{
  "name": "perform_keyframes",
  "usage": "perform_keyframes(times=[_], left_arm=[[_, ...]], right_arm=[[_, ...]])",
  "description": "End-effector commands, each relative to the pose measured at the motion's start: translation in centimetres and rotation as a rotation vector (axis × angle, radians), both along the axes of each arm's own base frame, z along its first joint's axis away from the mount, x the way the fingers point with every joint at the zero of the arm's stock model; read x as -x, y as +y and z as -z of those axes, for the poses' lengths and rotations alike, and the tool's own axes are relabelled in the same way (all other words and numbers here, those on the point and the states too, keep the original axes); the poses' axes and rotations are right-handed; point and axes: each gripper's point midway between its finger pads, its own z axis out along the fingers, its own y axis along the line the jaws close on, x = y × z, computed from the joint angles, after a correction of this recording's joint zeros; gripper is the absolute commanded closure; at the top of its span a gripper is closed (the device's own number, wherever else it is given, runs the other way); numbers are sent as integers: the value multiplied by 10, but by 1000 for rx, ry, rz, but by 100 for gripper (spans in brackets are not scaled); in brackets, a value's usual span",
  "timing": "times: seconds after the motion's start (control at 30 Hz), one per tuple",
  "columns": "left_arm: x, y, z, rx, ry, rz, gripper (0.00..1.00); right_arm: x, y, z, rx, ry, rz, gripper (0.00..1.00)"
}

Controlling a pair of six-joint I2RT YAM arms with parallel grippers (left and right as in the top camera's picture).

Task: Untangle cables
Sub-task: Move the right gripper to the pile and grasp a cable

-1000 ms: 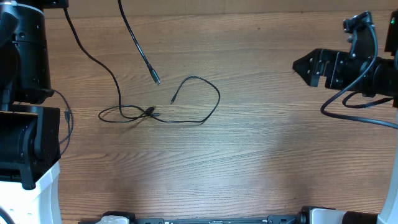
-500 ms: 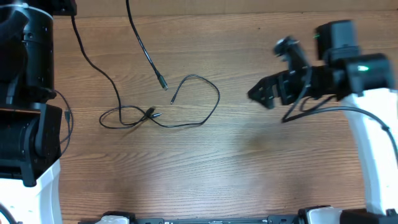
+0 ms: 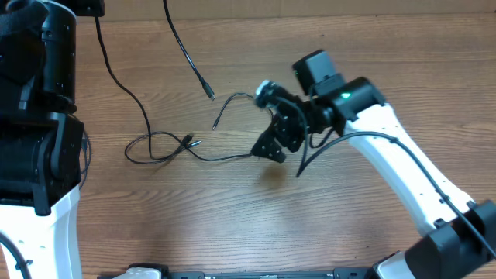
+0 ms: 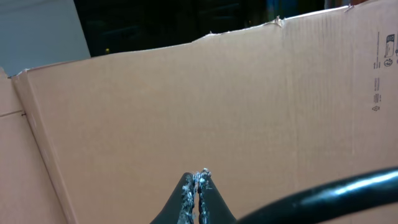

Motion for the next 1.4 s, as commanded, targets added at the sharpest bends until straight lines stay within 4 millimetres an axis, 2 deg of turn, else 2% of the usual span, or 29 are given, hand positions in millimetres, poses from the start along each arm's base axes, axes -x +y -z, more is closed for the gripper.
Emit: perform_keyframes(times=[0.0, 0.2, 0.43, 0.6, 0.8, 1.03, 1.37], left_arm=[[7, 1, -9, 15, -27, 1, 96], [1, 1, -7, 16, -24, -1, 96], [-11, 0, 1, 13, -1, 0, 96], [-12, 0, 1, 13, 1, -1, 96], [-13, -1, 3, 13, 5, 0, 96], [-15, -1, 6, 11, 16, 2, 96], [-29, -3, 20, 7, 61, 2, 96]], right_arm=[[4, 16, 22, 12, 2, -84, 0], [2, 47, 55, 19, 15, -147, 0], [12, 77, 92, 59, -3, -243, 0], [7, 85, 114, 80, -8, -252, 0], [-1, 93, 138, 80, -9, -252, 6], [-12, 101, 147, 57, -44, -251, 11], [-9, 101, 152, 48, -42, -262, 13]])
